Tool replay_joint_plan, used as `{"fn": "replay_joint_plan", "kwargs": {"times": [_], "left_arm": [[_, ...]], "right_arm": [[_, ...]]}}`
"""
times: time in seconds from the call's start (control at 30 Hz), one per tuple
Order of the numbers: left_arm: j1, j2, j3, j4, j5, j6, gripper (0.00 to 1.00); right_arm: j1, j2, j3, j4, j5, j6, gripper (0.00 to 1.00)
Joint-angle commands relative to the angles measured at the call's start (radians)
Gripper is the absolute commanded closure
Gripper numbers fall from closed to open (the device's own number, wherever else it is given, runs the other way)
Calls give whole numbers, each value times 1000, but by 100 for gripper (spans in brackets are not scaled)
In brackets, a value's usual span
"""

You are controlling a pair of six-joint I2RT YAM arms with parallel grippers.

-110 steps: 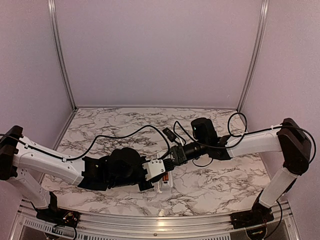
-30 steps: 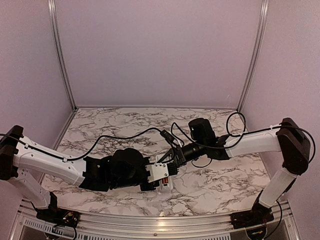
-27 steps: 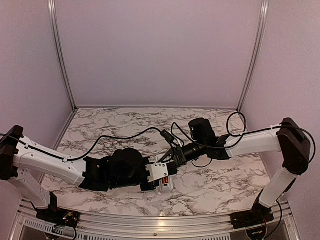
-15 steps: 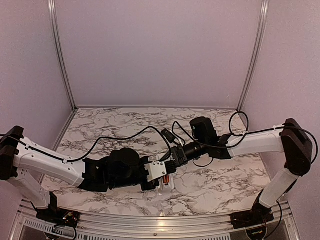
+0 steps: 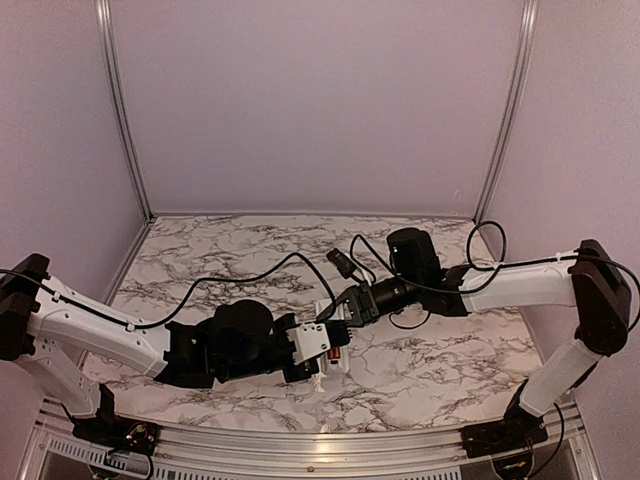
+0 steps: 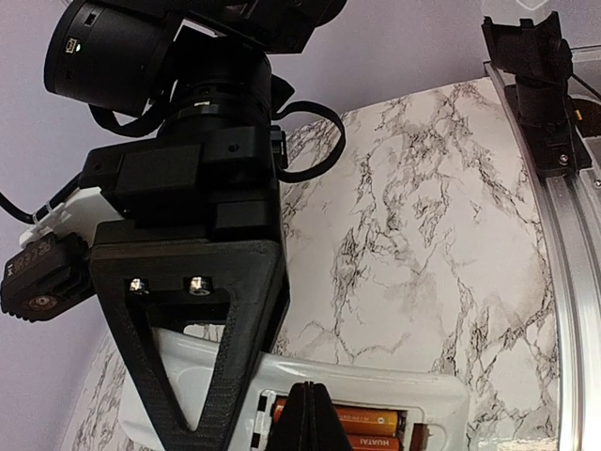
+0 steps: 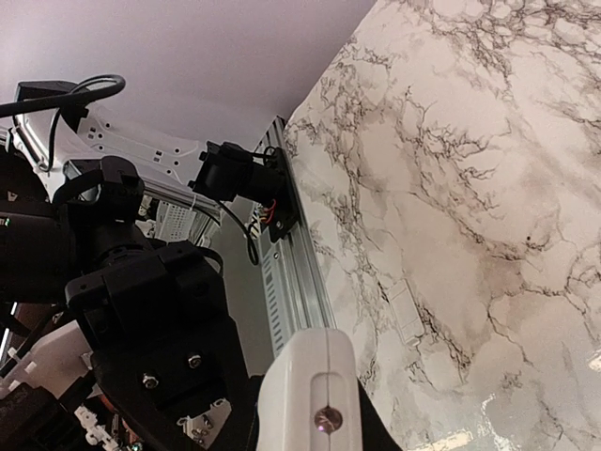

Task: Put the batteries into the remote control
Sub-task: Load the battery into the battery compartment.

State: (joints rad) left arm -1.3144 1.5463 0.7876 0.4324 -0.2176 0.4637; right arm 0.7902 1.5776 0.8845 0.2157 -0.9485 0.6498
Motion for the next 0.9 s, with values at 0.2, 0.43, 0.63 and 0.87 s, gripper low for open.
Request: {"fn": "replay_joint_plan", "kwargs": {"times": [0.2, 0.43, 0.63, 0.87], "left_arm": [[6, 67, -46, -289, -69, 23, 100], [2, 40, -38, -269, -63, -44, 96], [-15, -12, 12, -224, -85, -92, 86], [-35, -192, -28, -127, -98, -211, 61]], "right_arm": [[11, -103, 46, 182, -89, 49, 100], [9, -96, 51, 110, -44, -8, 100], [5, -72, 51, 66, 20, -49, 100], [-29, -76, 43, 31, 73, -90, 100]]}}
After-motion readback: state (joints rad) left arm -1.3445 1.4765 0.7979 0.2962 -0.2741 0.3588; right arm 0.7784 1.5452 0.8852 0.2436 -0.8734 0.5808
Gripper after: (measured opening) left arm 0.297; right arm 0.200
